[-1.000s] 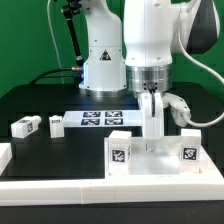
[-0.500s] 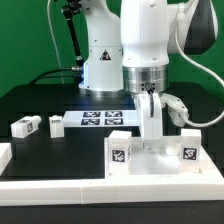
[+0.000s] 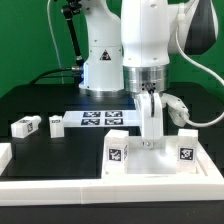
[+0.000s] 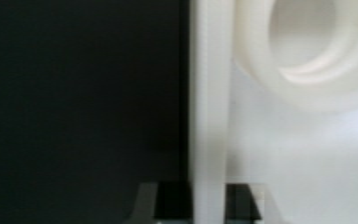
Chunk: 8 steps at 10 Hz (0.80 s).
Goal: Assemble square table
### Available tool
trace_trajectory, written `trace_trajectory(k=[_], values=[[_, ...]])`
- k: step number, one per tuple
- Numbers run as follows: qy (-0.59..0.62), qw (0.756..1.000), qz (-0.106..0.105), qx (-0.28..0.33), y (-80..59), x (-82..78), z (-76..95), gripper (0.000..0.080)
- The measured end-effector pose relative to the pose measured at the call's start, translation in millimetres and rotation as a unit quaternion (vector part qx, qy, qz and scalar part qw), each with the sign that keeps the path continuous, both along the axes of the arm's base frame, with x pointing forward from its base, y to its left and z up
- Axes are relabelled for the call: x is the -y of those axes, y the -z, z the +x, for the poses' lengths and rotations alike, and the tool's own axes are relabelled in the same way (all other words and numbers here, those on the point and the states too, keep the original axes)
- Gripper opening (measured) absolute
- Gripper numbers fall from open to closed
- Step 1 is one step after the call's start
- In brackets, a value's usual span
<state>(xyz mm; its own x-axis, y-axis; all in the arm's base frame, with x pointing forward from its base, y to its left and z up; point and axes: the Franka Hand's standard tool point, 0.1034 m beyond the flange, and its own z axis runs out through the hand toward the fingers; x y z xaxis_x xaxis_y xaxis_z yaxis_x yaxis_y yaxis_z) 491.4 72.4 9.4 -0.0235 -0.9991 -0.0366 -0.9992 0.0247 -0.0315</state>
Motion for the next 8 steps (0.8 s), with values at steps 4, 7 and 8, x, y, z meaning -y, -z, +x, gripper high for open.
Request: trace_trajectory(k=[4,7,8], values=[[0.000,1.000,0.000,0.000,-0.1,-0.1,0.1,0.0056],[-0.028,0.999,-0.012,0.018,-0.6,6.9,-0.3,0.0057],[-0.054,0.997,-0.028,0.038,0.4,19.4,-6.7,0.0057]])
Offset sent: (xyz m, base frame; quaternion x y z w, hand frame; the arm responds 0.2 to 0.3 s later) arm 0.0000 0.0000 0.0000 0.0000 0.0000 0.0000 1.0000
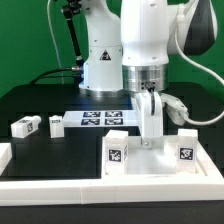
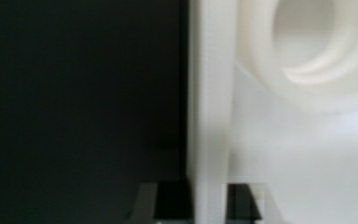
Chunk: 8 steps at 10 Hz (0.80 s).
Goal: Assemble square table
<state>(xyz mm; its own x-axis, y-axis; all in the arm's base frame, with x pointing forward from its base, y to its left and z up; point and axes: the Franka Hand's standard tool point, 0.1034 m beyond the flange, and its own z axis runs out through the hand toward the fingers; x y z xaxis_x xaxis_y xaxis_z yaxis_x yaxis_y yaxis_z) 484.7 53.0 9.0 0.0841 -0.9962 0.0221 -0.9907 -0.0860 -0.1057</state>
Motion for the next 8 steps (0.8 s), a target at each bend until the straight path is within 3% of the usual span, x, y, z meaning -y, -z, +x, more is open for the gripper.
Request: trace_trajectory(k=[2,3,7,8], values=[[-0.048,0.998,-0.034,0.036,-0.4,25.6,-6.9,0.0057],[-0.094,0.994,-0.038,0.033,-0.2,32.4,-7.4,0.0057],[-0.179,0.982,-0.050,0.025,-0.2,35.4,-13.6,0.0058],[-0.214,0.975,-0.056,0.021,-0.5,43.1,-13.7,0.0058]])
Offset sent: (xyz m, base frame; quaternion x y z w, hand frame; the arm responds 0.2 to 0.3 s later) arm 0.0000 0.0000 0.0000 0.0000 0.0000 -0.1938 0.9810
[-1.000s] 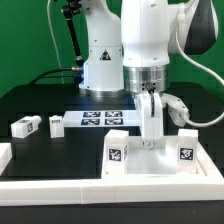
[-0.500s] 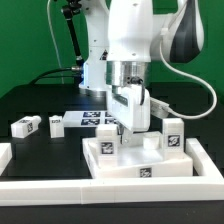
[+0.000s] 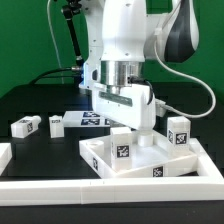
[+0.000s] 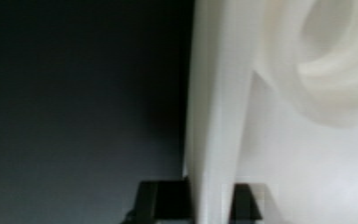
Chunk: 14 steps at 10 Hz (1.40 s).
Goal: Assemble square table
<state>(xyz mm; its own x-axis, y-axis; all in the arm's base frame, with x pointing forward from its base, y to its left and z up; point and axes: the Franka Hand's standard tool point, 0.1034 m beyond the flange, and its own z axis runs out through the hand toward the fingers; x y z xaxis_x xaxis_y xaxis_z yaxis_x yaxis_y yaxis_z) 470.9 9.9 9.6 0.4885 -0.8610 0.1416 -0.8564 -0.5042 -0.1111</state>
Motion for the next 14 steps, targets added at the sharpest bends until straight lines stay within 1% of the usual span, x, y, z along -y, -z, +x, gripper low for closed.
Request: trace_trajectory(k=[1,2,3,5,6,7,9,10,12,13,14], values=[[-0.040,0.999,-0.004,-0.012,-0.8,10.6,0.0,0.0058],[-0.066,0.998,-0.006,-0.018,-1.0,16.7,1.0,0.0058],[-0.105,0.994,-0.016,-0.017,-1.1,21.7,1.3,0.0058],[-0.152,0.988,-0.029,-0.017,-1.8,28.0,2.4,0.0058],[-0.191,0.981,-0.036,-0.021,-3.0,33.0,4.9,0.0058],[-0.233,0.971,-0.036,-0.026,-6.1,38.8,12.2,0.0058],[-0.264,0.964,-0.021,-0.036,-7.0,53.5,19.8,0.0058],[-0.268,0.962,-0.019,-0.038,-4.1,51.7,18.0,0.0058],[-0.342,0.938,-0.033,-0.043,-4.1,52.8,18.9,0.0058],[-0.354,0.934,-0.035,-0.044,-4.1,53.4,18.9,0.0058],[-0.392,0.918,-0.042,-0.047,-4.3,54.4,19.6,0.0058]])
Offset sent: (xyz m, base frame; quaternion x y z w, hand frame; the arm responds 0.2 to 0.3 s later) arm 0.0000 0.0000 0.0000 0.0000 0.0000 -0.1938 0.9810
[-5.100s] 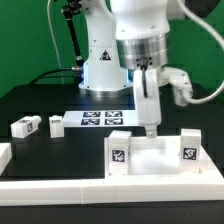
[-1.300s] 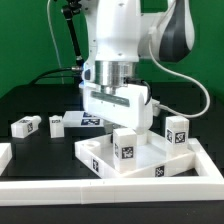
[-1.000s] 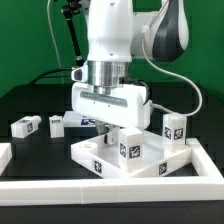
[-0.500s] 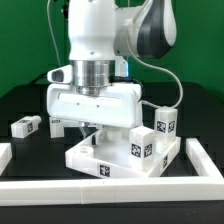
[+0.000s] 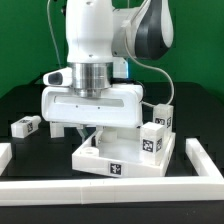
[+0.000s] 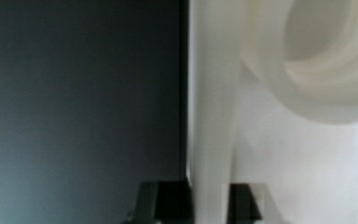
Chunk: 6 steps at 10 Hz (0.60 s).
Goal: Assemble square table
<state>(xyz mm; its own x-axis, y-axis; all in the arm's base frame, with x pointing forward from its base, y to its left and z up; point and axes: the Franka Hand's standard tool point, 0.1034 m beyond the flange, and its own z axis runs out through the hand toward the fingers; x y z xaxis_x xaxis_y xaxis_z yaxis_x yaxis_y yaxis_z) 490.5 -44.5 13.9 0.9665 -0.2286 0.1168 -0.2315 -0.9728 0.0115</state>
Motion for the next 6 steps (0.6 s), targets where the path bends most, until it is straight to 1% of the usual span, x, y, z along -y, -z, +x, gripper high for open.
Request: trace_trajectory(k=[2,3,4,6], values=[[-0.123,0.992,-0.018,0.000,-5.5,12.0,6.1,0.0058],[-0.176,0.984,-0.027,0.003,-5.4,14.5,9.7,0.0058],[-0.225,0.974,-0.036,0.006,-3.7,13.0,15.2,0.0058],[-0.267,0.963,-0.043,0.004,-4.7,14.5,16.7,0.0059]])
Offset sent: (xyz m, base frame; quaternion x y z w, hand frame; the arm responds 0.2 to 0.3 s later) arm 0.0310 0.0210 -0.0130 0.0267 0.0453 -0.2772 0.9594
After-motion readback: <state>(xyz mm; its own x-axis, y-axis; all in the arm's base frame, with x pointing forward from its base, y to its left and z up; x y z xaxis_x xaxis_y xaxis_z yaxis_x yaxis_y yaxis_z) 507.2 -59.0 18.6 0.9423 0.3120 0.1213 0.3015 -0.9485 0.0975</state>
